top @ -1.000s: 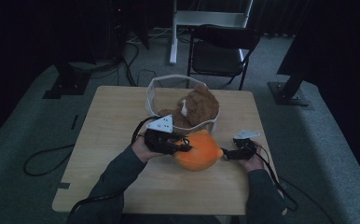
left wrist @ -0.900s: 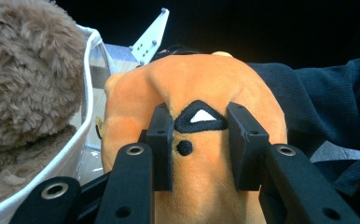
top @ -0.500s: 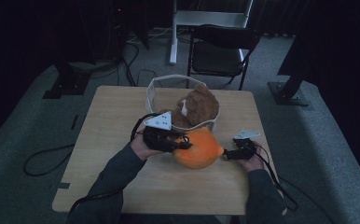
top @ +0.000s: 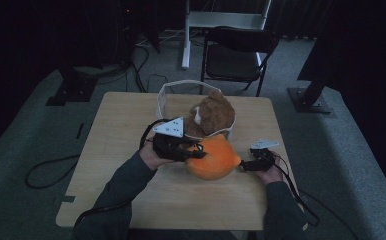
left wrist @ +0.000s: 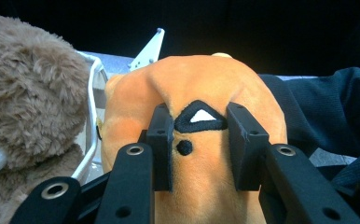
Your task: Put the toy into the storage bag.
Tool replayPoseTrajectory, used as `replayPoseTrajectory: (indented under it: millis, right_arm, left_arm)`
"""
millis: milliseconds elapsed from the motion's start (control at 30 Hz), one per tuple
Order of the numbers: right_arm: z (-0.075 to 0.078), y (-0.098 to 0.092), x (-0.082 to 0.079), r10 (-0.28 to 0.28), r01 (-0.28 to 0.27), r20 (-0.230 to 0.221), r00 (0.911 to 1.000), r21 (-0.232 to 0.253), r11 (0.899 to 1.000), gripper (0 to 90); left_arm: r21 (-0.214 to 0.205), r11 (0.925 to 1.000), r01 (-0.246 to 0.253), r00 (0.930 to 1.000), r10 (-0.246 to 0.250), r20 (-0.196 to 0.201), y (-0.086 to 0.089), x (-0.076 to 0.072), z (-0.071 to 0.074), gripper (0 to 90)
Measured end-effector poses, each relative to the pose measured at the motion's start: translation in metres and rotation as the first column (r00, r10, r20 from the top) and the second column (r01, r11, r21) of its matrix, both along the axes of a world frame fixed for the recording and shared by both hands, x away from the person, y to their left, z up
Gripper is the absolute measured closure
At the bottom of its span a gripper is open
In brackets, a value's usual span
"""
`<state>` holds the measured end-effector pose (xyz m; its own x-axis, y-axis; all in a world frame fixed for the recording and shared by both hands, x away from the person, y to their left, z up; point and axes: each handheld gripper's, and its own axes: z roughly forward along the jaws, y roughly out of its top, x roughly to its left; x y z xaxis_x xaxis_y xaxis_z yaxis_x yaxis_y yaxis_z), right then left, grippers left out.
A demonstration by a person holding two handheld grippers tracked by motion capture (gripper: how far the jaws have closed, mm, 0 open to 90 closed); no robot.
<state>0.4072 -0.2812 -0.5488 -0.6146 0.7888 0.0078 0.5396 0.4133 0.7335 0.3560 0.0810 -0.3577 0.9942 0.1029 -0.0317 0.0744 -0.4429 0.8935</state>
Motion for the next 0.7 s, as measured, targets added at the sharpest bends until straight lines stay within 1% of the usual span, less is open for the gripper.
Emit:
replayPoseTrajectory:
  millis: [233, 700]
  right_arm:
    - [0.0, 0.0, 0.0, 0.0, 0.0, 0.0, 1.0, 0.0, 1.0, 18.3]
    - [0.0, 0.0, 0.0, -0.001, 0.001, -0.001, 1.0, 0.001, 1.0, 18.3]
  left_arm:
    - [-0.004, 1.0, -0.001, 1.0, 0.001, 0.006, 0.002, 0.0, 0.003, 66.5]
    - [-0.025, 0.9997, 0.0, 0.9999, 0.0, 0.011, 0.006, 0.001, 0.011, 66.5]
